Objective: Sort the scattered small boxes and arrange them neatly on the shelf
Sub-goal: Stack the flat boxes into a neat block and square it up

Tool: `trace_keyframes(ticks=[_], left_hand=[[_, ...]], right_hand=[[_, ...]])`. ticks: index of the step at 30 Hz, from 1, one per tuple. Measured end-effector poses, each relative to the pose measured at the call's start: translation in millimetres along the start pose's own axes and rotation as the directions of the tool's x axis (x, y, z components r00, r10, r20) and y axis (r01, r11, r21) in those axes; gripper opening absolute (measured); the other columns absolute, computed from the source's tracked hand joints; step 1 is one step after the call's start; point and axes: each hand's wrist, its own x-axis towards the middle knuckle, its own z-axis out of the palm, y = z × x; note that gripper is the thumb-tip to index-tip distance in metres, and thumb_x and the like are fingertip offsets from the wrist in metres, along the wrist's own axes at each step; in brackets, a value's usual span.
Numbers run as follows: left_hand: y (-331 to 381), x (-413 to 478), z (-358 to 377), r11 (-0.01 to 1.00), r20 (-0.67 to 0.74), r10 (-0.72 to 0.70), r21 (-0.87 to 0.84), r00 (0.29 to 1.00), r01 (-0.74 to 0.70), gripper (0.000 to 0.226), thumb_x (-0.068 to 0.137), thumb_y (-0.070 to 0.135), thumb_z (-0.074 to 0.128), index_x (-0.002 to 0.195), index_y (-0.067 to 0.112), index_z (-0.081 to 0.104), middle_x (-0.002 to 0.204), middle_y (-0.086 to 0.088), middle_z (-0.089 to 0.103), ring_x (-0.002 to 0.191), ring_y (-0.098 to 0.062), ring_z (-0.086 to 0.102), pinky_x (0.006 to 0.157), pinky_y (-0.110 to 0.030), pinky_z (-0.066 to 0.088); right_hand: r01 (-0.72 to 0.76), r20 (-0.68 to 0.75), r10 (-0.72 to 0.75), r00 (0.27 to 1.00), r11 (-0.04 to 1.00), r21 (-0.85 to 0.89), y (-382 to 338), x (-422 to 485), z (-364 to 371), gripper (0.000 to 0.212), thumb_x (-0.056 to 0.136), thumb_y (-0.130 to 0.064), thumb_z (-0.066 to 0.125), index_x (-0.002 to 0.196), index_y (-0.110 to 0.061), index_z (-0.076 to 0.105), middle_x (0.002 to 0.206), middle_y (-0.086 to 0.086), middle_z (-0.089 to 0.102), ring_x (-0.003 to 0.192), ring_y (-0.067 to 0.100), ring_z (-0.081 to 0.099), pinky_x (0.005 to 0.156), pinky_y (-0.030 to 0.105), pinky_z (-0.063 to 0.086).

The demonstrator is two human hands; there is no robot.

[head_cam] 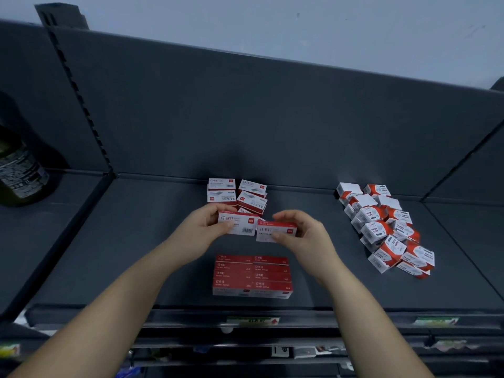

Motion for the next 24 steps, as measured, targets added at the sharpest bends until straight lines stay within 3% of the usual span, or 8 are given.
trace_keyframes(ticks=[4, 7, 9, 11, 14, 19, 24], left_hand=[[-20, 5, 0, 0.991, -0.015, -0.058, 0.116, 0.998, 0.060, 0.020, 0.093, 0.003, 0.060, 0.107, 0.017, 0.063, 0.107, 0.005, 0.072, 0.103, -0.010, 0.067, 0.094, -0.031, 0.053], [-37, 7, 1, 0.962, 0.006, -0.152, 0.229, 0.988, 0.147, 0.013, 0.093, 0.021, 0.064, 0.102, 0.030, 0.063, 0.101, 0.006, 0.072, 0.096, -0.012, 0.069, 0.096, -0.045, 0.052], [-45, 8, 4, 0.910, -0.011, -0.188, 0.374, 0.982, 0.178, 0.006, 0.094, 0.037, 0.059, 0.099, 0.041, 0.060, 0.098, 0.015, 0.071, 0.099, -0.007, 0.065, 0.108, -0.044, 0.039], [-47, 8, 8, 0.878, -0.045, -0.179, 0.444, 0.983, 0.181, 0.011, 0.099, 0.038, 0.048, 0.101, 0.042, 0.058, 0.100, 0.016, 0.068, 0.108, -0.004, 0.054, 0.114, -0.039, 0.023], [-49, 6, 12, 0.886, -0.030, -0.166, 0.434, 0.986, 0.163, 0.024, 0.103, 0.036, 0.035, 0.104, 0.045, 0.057, 0.109, 0.015, 0.059, 0.121, -0.010, 0.037, 0.108, -0.031, 0.011], [-60, 0, 13, 0.882, 0.052, -0.151, 0.458, 0.987, 0.111, 0.037, 0.084, 0.062, 0.028, 0.109, 0.054, 0.054, 0.118, 0.018, 0.050, 0.128, -0.006, 0.022, 0.110, -0.031, 0.004], [-64, -7, 11, 0.863, 0.080, -0.090, 0.504, 0.993, 0.037, 0.017, 0.094, 0.053, 0.047, 0.109, 0.056, 0.052, 0.112, 0.021, 0.049, 0.127, -0.011, 0.026, 0.109, -0.028, 0.006]], right_hand=[[-0.115, 0.043, 0.120, 0.992, 0.988, -0.104, 16, 4, 3, 0.016, 0.087, -0.013, 0.072, 0.097, -0.024, 0.067, 0.096, -0.009, 0.070, 0.086, 0.008, 0.068, 0.069, 0.020, 0.056], [-0.172, 0.051, 0.183, 0.982, 0.970, -0.170, 30, 6, 5, 0.013, 0.089, -0.017, 0.071, 0.096, -0.026, 0.066, 0.099, -0.007, 0.070, 0.084, 0.011, 0.069, 0.068, 0.025, 0.058], [-0.173, 0.059, 0.188, 0.980, 0.965, -0.197, 37, 7, 6, 0.011, 0.090, -0.020, 0.069, 0.096, -0.029, 0.065, 0.101, -0.007, 0.070, 0.087, 0.012, 0.068, 0.072, 0.030, 0.059], [-0.158, 0.066, 0.174, 0.982, 0.967, -0.198, 40, 7, 6, 0.009, 0.093, -0.021, 0.066, 0.097, -0.029, 0.065, 0.100, -0.009, 0.070, 0.087, 0.010, 0.068, 0.072, 0.026, 0.058], [-0.141, 0.101, 0.160, 0.982, 0.975, -0.174, 39, 4, 5, 0.010, 0.097, -0.020, 0.059, 0.099, -0.028, 0.065, 0.097, -0.008, 0.071, 0.087, 0.008, 0.067, 0.069, 0.018, 0.053], [-0.081, 0.153, 0.117, 0.981, 0.972, -0.221, 46, -8, 8, 0.013, 0.095, -0.027, 0.062, 0.106, -0.034, 0.063, 0.104, -0.013, 0.066, 0.091, 0.001, 0.062, 0.077, 0.014, 0.048], [-0.025, 0.156, 0.063, 0.986, 0.972, -0.234, 49, -13, 9, 0.017, 0.093, -0.028, 0.065, 0.107, -0.037, 0.063, 0.111, -0.016, 0.061, 0.100, -0.002, 0.058, 0.081, 0.009, 0.044]])
